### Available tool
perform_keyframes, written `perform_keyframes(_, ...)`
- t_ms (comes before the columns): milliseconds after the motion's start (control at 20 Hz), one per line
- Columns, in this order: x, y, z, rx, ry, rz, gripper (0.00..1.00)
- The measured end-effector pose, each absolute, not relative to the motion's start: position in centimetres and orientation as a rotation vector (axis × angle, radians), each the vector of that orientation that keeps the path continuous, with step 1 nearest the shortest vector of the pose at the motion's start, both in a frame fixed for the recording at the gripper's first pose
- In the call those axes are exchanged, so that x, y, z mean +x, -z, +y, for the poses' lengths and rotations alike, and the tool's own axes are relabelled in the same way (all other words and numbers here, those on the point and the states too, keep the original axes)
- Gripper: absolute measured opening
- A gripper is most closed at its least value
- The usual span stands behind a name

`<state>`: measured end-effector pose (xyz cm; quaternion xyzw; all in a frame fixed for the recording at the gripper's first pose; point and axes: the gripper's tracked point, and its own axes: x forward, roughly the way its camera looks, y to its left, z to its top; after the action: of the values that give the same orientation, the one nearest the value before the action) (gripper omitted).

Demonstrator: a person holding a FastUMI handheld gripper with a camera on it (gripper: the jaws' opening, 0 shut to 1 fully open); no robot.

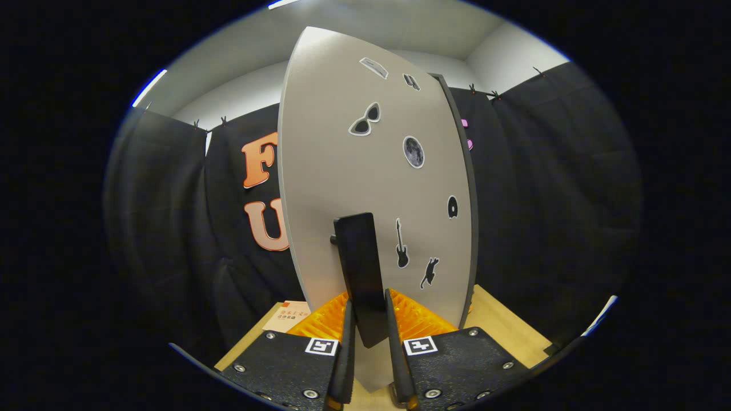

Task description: Open the shoe cabinet door, grab the shoes and put them into the shoe cabinet, then close the shoe cabinet door.

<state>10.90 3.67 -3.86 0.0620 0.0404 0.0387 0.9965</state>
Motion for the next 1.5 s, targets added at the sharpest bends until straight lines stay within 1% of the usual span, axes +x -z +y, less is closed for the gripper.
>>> perform_keyframes(550,8.2,4.5,-2.4,0.129,0.029,0.092,0.28)
perform_keyframes(650,7.1,4.6,-4.6,0.139,0.052,0.087,0.28)
perform_keyframes(850,7.5,5.1,-10.0,0.175,0.109,0.075,0.28)
perform_keyframes(950,7.3,5.7,-12.4,0.143,0.143,0.075,0.18)
perform_keyframes(1000,7.2,5.7,-13.2,0.131,0.142,0.078,0.17)
perform_keyframes(1150,7.3,5.6,-14.6,0.146,0.105,0.084,0.11)
perform_keyframes(1500,7.2,6.1,-16.2,0.140,0.050,0.084,0.11)
